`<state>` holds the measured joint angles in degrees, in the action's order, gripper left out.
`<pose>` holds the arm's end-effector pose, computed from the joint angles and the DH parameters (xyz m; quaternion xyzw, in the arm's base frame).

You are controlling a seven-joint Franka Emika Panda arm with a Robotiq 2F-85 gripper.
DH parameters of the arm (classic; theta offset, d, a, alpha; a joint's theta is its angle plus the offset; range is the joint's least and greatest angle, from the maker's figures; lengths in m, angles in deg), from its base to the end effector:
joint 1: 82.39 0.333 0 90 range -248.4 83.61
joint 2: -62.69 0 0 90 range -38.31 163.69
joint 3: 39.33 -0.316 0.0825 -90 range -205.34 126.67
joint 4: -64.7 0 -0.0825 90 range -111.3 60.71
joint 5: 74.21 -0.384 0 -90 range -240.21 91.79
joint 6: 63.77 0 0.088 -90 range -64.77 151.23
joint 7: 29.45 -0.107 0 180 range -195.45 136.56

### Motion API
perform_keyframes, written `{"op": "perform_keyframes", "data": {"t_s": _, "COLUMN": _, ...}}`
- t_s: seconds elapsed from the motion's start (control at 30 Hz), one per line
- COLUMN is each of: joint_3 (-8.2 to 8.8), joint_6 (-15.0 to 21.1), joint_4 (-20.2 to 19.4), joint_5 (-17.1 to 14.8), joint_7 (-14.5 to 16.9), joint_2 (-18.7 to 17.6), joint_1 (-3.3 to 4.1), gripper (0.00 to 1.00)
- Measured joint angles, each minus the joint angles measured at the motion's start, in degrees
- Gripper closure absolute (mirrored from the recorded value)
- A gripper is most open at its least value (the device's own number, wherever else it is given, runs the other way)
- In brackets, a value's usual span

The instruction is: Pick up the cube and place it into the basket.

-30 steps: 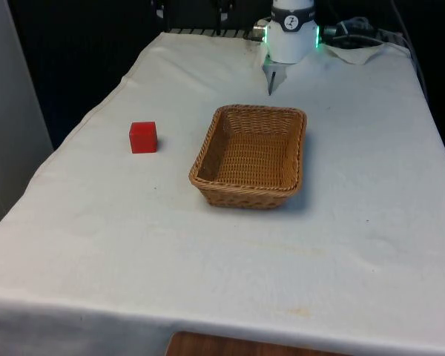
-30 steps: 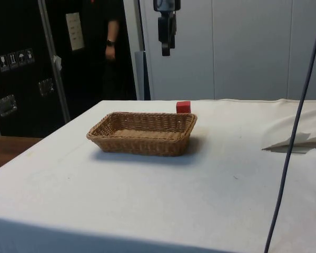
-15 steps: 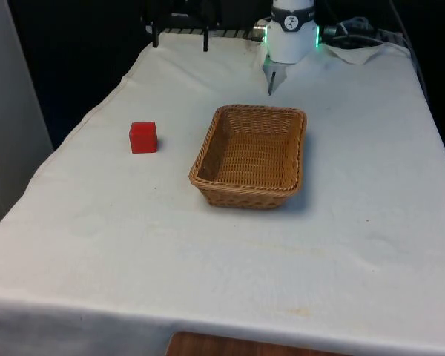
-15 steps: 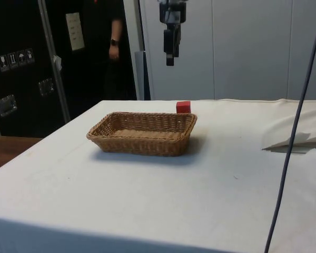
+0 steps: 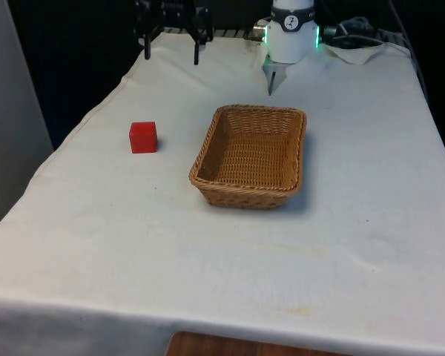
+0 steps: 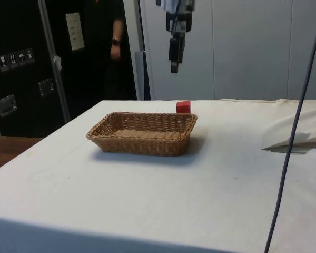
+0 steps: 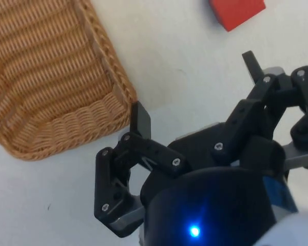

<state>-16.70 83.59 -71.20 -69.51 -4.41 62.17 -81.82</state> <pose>0.4792 -0.1927 0.3389 0.9934 0.0583 0.0768 0.0630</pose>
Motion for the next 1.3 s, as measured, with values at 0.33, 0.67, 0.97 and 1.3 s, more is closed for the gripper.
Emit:
{"op": "perform_keyframes", "data": {"t_s": 0.33, "joint_3": 2.18, "joint_6": 1.3, "joint_4": 2.4, "joint_5": -6.6, "joint_7": 7.1, "joint_2": -5.1, "joint_1": -0.34, "gripper": 0.0}}
{"op": "perform_keyframes", "data": {"t_s": 0.67, "joint_3": 4.35, "joint_6": 1.3, "joint_4": 4.8, "joint_5": -13.5, "joint_7": 14.7, "joint_2": -9.9, "joint_1": -0.69, "gripper": 0.0}}
{"op": "perform_keyframes", "data": {"t_s": 0.97, "joint_3": 4.41, "joint_6": 1.3, "joint_4": 5.6, "joint_5": -16.6, "joint_7": 17.4, "joint_2": -12.4, "joint_1": -0.74, "gripper": 0.0}}
{"op": "perform_keyframes", "data": {"t_s": 1.3, "joint_3": 4.18, "joint_6": 1.5, "joint_4": 7.1, "joint_5": -18.4, "joint_7": 19.1, "joint_2": -16.3, "joint_1": -0.74, "gripper": 0.0}}
